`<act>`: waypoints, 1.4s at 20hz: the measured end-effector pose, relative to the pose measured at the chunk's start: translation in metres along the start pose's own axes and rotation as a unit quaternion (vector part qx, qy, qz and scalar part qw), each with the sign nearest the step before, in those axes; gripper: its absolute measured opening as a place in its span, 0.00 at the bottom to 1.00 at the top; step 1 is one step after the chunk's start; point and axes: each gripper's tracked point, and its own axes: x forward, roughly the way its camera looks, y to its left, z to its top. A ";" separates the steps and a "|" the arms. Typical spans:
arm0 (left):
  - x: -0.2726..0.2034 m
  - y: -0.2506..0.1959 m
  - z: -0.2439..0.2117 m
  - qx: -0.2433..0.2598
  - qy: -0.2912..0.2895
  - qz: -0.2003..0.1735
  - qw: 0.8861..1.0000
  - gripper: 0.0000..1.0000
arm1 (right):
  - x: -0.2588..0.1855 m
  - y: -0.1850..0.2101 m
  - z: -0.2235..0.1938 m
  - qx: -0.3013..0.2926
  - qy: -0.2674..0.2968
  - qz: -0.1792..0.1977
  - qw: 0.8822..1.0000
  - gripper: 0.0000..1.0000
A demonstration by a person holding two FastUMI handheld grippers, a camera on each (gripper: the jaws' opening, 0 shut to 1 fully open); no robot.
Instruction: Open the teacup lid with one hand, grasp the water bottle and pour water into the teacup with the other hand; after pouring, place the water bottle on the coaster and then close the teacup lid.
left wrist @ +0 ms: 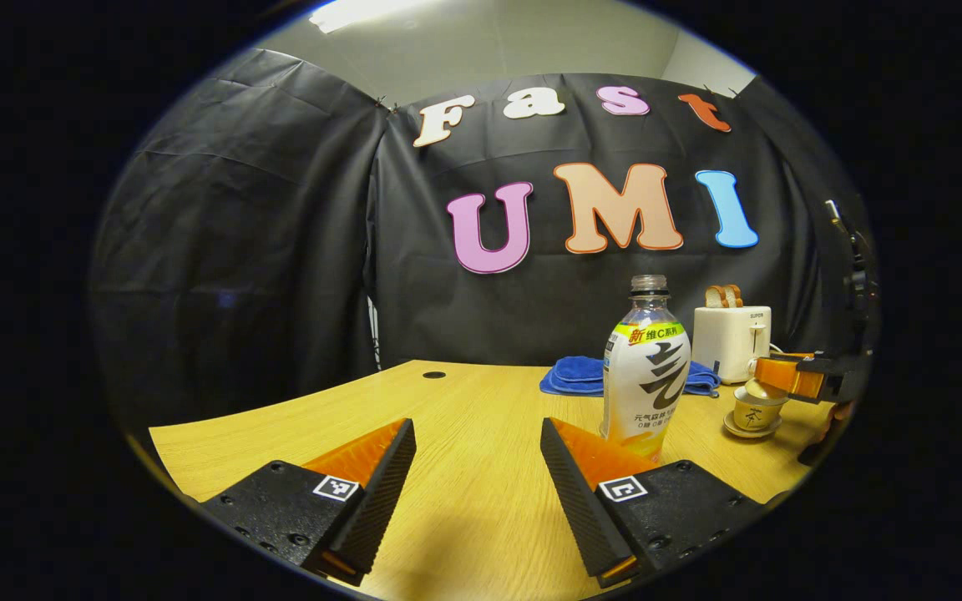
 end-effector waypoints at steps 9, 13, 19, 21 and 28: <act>-0.004 -0.012 0.001 -0.001 -0.002 -0.033 0.999 0.88 | -0.032 -0.019 0.006 0.000 -0.022 -0.030 0.999 0.35; -0.011 -0.042 0.001 -0.004 -0.005 -0.108 0.994 0.88 | -0.052 -0.038 0.007 0.001 -0.024 -0.052 0.998 0.35; -0.021 -0.085 0.001 -0.007 -0.005 -0.221 0.975 0.87 | -0.077 -0.063 0.008 0.001 -0.028 -0.079 0.997 0.35; -0.021 -0.093 0.002 -0.008 -0.005 -0.234 0.972 0.87 | -0.084 -0.065 0.008 0.001 -0.028 -0.077 0.997 0.35; 0.009 -0.123 -0.007 -0.005 0.022 -0.256 0.967 0.87 | -0.102 -0.084 0.009 0.000 -0.030 -0.094 0.995 0.35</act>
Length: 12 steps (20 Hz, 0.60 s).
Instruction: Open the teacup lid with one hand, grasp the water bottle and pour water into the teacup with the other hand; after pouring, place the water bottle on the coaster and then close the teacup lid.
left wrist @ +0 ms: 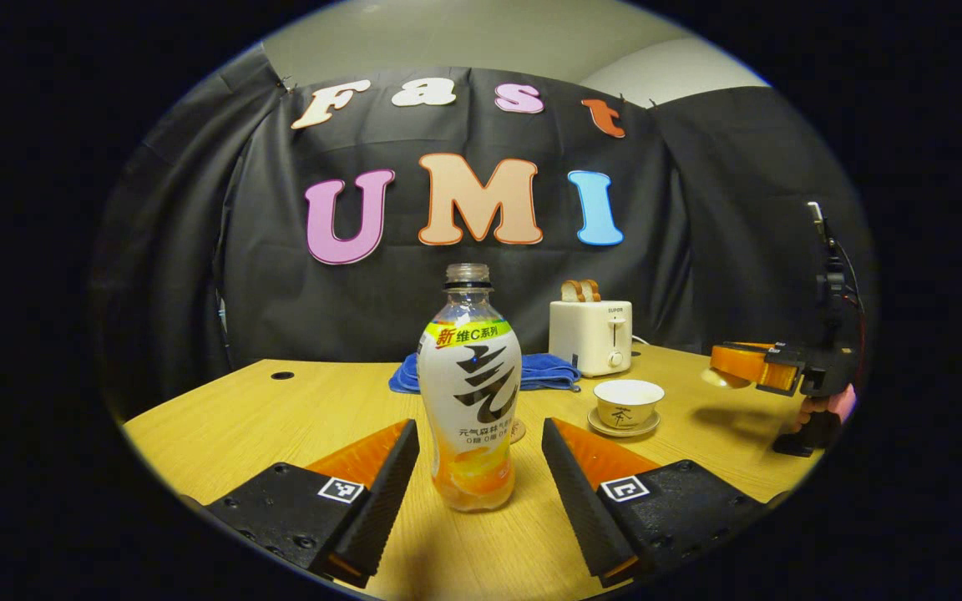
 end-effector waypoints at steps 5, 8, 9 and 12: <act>0.026 0.000 -0.004 -0.003 0.022 0.002 1.000 0.87 | -0.005 -0.010 0.001 0.000 -0.001 -0.011 1.000 0.35; 0.035 0.001 -0.005 0.000 0.024 0.006 1.000 0.87 | -0.005 -0.012 0.000 0.000 0.000 -0.012 1.000 0.35; 0.037 0.000 -0.005 0.001 0.025 0.007 1.000 0.87 | -0.005 -0.012 0.000 0.000 0.000 -0.012 1.000 0.35; 0.044 0.004 -0.008 0.002 0.033 0.018 0.999 0.80 | -0.005 -0.012 0.000 0.000 0.000 -0.011 1.000 0.35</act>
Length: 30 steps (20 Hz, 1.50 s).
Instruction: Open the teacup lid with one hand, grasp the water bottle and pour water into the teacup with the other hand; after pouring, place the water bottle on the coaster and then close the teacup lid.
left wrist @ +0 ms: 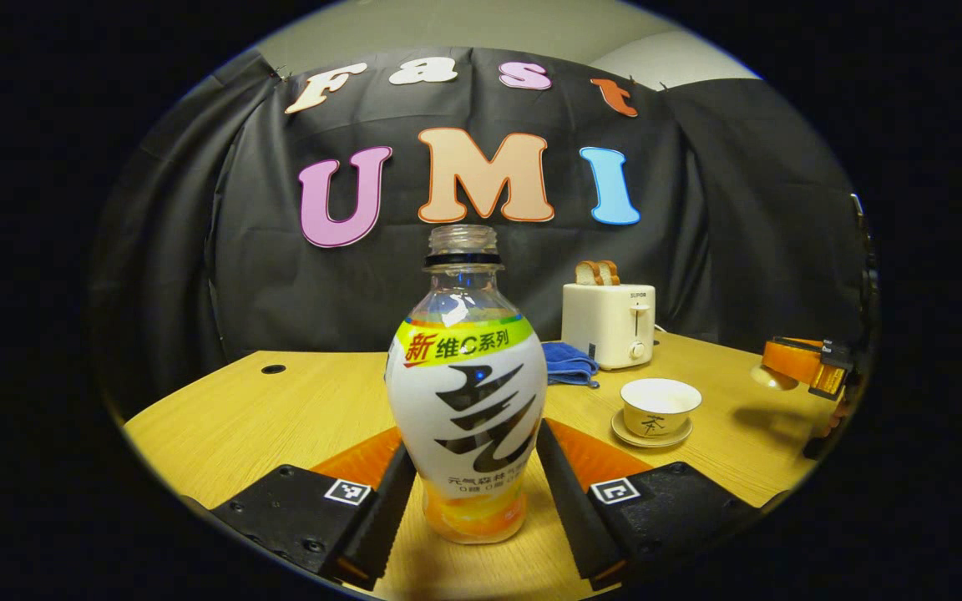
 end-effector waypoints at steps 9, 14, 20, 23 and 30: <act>0.004 0.005 -0.004 0.016 0.019 0.027 0.999 0.59 | 0.000 -0.003 0.001 0.000 0.000 -0.002 1.000 0.35; 0.006 0.010 -0.003 0.093 0.036 0.058 0.993 0.54 | 0.002 -0.017 0.002 -0.001 -0.001 -0.018 1.000 0.35; 0.021 0.007 0.017 0.296 0.056 0.079 0.950 0.52 | 0.001 -0.037 0.003 -0.002 -0.003 -0.045 0.999 0.36; 0.031 0.007 0.027 0.392 0.070 0.084 0.913 0.52 | 0.002 -0.042 0.003 -0.002 -0.002 -0.049 0.999 0.36; 0.049 0.008 0.047 0.562 0.089 0.078 0.818 0.53 | 0.002 -0.052 0.003 -0.003 -0.001 -0.057 0.998 0.36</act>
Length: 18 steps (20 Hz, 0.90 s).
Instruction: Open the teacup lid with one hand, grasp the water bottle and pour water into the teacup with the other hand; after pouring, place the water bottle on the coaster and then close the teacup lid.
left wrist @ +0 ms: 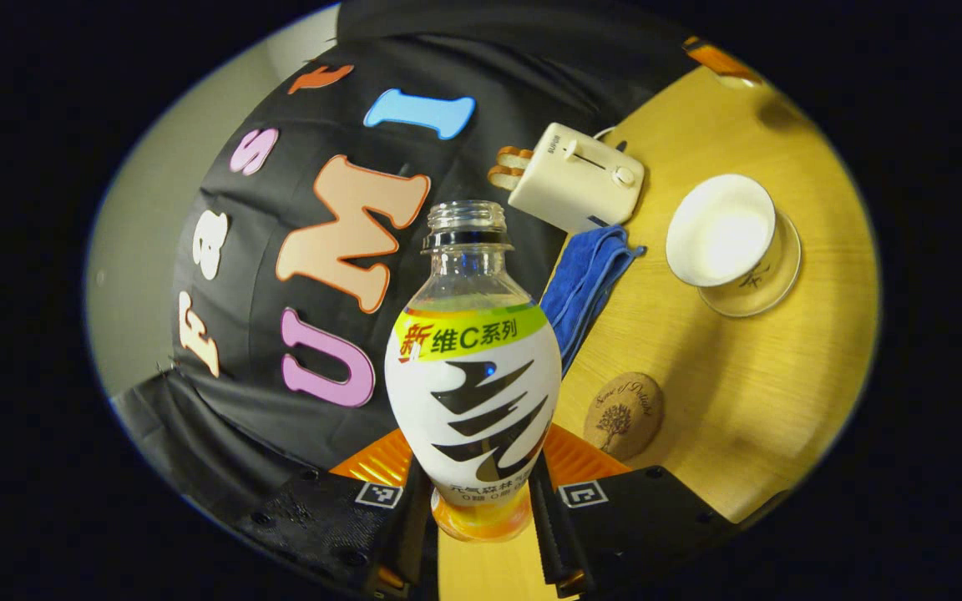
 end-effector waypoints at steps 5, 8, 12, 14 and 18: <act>0.007 -0.007 -0.001 0.095 0.016 -0.019 0.995 0.53 | 0.001 -0.002 0.000 0.000 0.000 -0.002 1.000 0.36; 0.009 -0.019 0.002 0.133 0.023 -0.044 0.990 0.53 | 0.000 -0.004 0.000 0.000 0.000 -0.004 1.000 0.36; 0.009 -0.028 0.010 0.191 0.016 -0.062 0.980 0.52 | 0.001 -0.006 0.000 0.000 0.000 -0.007 1.000 0.36; 0.011 -0.029 0.010 0.221 0.020 -0.067 0.973 0.52 | 0.001 -0.008 0.000 0.000 -0.001 -0.007 1.000 0.35; 0.015 -0.023 0.014 0.283 0.021 -0.063 0.957 0.52 | 0.001 -0.007 0.000 0.000 0.000 -0.006 1.000 0.36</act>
